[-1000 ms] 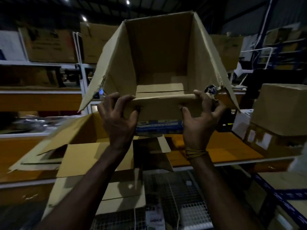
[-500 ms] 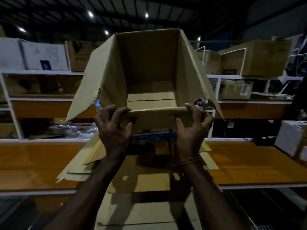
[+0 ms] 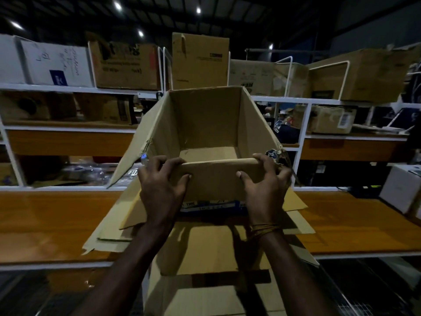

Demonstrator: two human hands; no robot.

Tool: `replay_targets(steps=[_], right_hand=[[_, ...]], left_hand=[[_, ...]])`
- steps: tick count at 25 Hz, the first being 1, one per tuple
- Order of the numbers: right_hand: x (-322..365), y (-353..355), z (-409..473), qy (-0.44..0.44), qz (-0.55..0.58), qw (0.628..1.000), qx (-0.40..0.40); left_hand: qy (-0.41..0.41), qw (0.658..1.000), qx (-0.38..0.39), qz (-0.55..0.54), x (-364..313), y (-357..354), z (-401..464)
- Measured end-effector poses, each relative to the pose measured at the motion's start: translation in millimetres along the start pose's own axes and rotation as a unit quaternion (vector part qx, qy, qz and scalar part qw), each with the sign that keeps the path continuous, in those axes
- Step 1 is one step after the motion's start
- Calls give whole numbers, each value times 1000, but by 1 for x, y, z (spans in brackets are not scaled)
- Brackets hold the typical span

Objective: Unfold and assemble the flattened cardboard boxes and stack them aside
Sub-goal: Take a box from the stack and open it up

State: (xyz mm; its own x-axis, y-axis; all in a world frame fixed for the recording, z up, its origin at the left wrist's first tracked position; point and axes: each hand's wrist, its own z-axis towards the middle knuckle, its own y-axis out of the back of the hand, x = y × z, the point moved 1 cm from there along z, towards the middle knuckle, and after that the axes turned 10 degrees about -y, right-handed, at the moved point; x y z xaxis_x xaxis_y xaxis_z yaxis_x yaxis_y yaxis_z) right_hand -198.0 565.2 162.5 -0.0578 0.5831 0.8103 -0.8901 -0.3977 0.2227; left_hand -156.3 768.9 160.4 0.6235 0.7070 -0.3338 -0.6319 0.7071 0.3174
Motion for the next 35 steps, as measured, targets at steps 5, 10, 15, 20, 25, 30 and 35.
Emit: replay_targets(steps=[5, 10, 15, 20, 25, 30, 35], right_hand=[[8, -5, 13, -6, -64, 998, 24], [6, -12, 31, -26, -136, 987, 86], [-15, -24, 39, -61, -178, 973, 131], [-45, -38, 24, -69, -245, 956, 144], [-75, -52, 11, -82, -292, 935, 184], [-99, -59, 8, -108, -334, 900, 260], [-100, -61, 9, -93, -351, 893, 265]], left_hand=[[2, 1000, 20, 16, 8, -3, 21], [42, 993, 98, 53, 14, -21, 37], [43, 983, 159, 80, 20, -44, 35], [54, 970, 215, 96, 41, -75, 14], [79, 961, 245, 100, 48, -92, -6], [102, 951, 276, 98, 54, -100, -28], [103, 953, 270, 94, 55, -98, -29]])
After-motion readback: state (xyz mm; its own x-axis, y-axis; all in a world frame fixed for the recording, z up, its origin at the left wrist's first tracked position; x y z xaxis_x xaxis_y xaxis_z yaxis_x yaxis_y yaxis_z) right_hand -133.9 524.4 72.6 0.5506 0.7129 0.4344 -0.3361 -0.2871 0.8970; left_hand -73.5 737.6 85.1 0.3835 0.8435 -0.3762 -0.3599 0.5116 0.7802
